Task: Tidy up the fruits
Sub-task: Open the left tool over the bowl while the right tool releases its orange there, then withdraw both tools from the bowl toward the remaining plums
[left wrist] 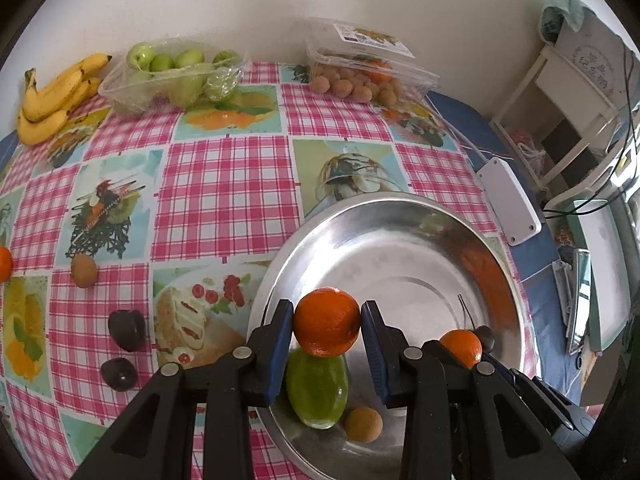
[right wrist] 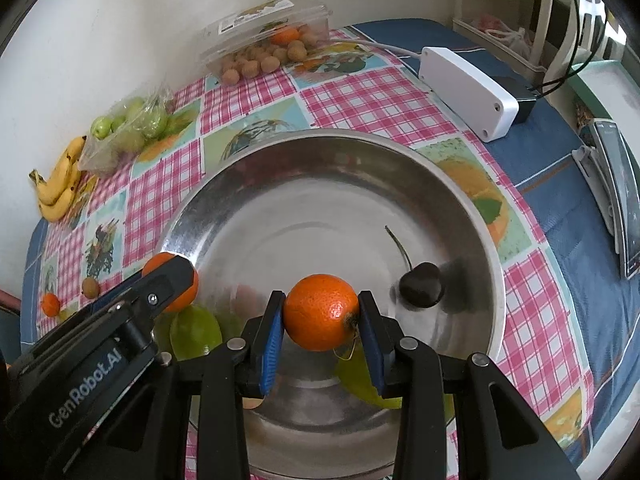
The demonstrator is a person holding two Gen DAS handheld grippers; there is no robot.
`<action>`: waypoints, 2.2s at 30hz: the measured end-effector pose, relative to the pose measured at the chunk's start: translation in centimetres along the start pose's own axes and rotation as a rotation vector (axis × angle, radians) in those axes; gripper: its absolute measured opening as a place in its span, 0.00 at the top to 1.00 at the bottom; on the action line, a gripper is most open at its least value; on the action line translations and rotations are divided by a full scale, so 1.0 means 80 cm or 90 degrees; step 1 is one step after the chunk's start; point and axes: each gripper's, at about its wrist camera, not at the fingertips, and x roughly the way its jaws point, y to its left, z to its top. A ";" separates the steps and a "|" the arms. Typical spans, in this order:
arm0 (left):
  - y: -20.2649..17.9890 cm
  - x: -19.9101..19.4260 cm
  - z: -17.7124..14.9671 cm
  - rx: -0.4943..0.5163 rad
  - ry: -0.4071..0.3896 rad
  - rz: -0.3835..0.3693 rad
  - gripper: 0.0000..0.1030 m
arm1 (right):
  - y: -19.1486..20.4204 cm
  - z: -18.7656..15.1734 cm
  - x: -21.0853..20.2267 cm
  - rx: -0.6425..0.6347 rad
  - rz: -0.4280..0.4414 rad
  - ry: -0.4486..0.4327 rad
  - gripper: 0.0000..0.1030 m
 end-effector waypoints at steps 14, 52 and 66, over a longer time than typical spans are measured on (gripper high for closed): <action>-0.014 0.025 0.008 0.007 0.024 0.009 0.64 | -0.007 0.000 0.014 0.008 -0.012 0.016 0.63; 0.080 -0.053 -0.033 -0.062 0.020 0.072 0.31 | 0.010 -0.005 -0.025 -0.040 -0.059 0.005 0.38; 0.122 -0.070 -0.069 -0.111 0.024 0.083 0.30 | 0.019 -0.025 -0.040 -0.056 -0.056 0.025 0.38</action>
